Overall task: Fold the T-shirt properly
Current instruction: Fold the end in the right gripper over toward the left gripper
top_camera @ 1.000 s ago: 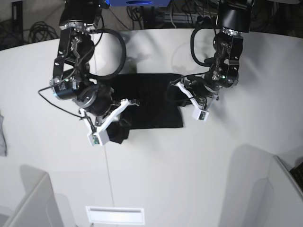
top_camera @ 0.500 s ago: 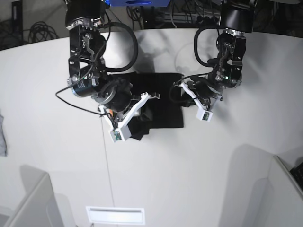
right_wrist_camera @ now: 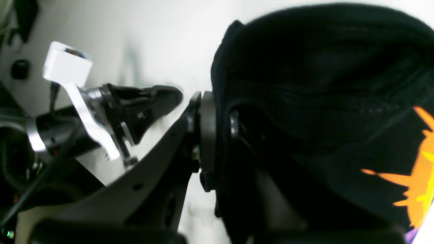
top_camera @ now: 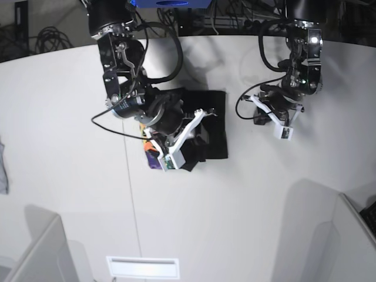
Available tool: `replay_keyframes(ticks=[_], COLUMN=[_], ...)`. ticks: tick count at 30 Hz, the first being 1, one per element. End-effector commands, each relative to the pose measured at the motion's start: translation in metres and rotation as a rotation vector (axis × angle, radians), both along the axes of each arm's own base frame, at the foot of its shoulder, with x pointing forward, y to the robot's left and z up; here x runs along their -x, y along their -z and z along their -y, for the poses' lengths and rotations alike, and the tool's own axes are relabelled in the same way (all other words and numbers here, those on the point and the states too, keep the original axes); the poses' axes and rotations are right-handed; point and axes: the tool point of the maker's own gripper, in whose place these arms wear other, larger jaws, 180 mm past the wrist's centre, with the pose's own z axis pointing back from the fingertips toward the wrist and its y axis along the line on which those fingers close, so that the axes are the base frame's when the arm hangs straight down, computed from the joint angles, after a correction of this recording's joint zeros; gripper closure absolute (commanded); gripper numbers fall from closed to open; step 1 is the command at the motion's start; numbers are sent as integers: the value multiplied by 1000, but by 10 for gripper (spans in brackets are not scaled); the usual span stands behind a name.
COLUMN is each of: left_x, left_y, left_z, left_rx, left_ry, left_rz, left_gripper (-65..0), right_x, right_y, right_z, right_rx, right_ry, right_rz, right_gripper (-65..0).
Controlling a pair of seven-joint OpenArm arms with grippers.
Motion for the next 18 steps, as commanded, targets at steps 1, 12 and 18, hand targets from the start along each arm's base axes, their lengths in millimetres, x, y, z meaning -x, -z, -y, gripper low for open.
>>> replay_keyframes(ticks=[1,12,18], left_x=[-4,33,46], left_y=[-12,-26,-21], left_z=[-4,-53,-68], left_rx=[2,-58,-75], left_ry=[-5,-120,-157], left_rz=[45,52,27], left_gripper=[0,0,0], right_x=[-8,-13,-20], right_y=[-8,8,-3], right_z=[-2,-6,-11], right_rx=[-18,-22,-41], right_ry=[9,25,26], right_rz=[32,3,25], right_gripper=[0,0,0])
